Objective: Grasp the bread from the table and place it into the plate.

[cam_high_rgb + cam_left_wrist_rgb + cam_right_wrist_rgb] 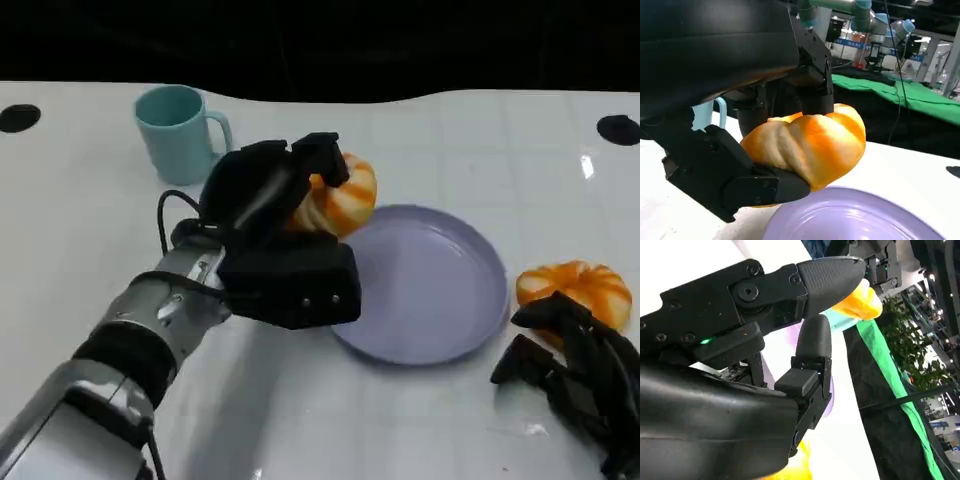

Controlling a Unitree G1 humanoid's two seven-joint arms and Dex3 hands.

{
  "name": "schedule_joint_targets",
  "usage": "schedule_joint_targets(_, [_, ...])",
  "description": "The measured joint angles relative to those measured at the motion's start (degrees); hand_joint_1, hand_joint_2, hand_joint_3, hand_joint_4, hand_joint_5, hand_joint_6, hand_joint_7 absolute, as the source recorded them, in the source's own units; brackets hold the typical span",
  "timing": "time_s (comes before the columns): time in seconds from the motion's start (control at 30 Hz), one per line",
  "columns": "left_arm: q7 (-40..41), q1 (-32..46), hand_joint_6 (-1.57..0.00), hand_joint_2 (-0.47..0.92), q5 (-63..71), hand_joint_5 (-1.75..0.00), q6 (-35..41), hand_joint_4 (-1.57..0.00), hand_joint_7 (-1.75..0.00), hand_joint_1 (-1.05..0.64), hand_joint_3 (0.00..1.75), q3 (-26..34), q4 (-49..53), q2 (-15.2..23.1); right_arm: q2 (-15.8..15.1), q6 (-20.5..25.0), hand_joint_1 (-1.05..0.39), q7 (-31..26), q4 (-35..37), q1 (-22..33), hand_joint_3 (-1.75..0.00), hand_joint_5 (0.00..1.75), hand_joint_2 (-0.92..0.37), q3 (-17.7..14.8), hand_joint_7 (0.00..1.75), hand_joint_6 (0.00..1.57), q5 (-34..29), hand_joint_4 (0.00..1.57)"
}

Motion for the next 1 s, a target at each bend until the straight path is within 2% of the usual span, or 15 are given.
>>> schedule_joint_targets(0.2, [-4.9, -2.2, -0.73, 0.56, 0.1, -1.75, -3.4, -0.93, -1.75, -0.19, 1.15, -2.1, 1.8, -3.4, 0.2, 0.0, -0.52, 0.1, 0.0, 0.0, -0.17, 1.59, -0.92, 0.4, 1.18, 0.64, 0.0, 0.64])
schedule_joint_targets(0.77, [-8.2, -4.6, -0.72, 0.52, 0.7, -1.75, -3.3, -0.92, -1.75, -0.18, 1.16, -4.6, 5.2, -6.0, 0.3, 0.7, -0.53, 0.9, -0.4, 0.0, -0.18, 1.56, -0.92, 0.2, 1.2, 0.63, 0.2, 0.65])
schedule_joint_targets(0.8, [-8.2, -4.5, -0.6, 0.7, 0.7, -1.6, -3.3, -0.7, -1.07, -0.25, 0.75, -4.6, 5.2, -6.0, 0.3, 0.7, -0.54, 0.9, -0.4, 0.0, -0.18, 1.56, -0.92, 0.2, 1.2, 0.63, 0.2, 0.66])
schedule_joint_targets(0.83, [-9.1, -4.6, -0.61, 0.81, 0.5, -1.55, -3.2, -0.62, -0.73, -0.27, 0.51, -4.6, 5.3, -6.0, 0.3, 0.6, -0.54, 0.8, -0.4, 0.0, -0.18, 1.56, -0.92, 0.2, 1.2, 0.64, 0.1, 0.66])
schedule_joint_targets(0.9, [-12.8, -5.1, -0.63, 0.9, 0.2, -1.51, -2.7, -0.55, -0.44, -0.29, 0.32, -4.6, 5.5, -6.0, 0.3, 0.3, -0.54, 0.5, -0.4, 0.1, -0.18, 1.56, -0.92, 0.4, 1.2, 0.64, -0.1, 0.66])
schedule_joint_targets(1.0, [-15.8, -5.3, -0.64, 0.92, 0.0, -1.5, -2.4, -0.54, -0.36, -0.29, 0.27, -4.6, 5.5, -6.1, 0.3, -0.1, -0.54, 0.3, -0.4, 0.1, -0.18, 1.56, -0.92, 0.5, 1.21, 0.64, -0.3, 0.66])
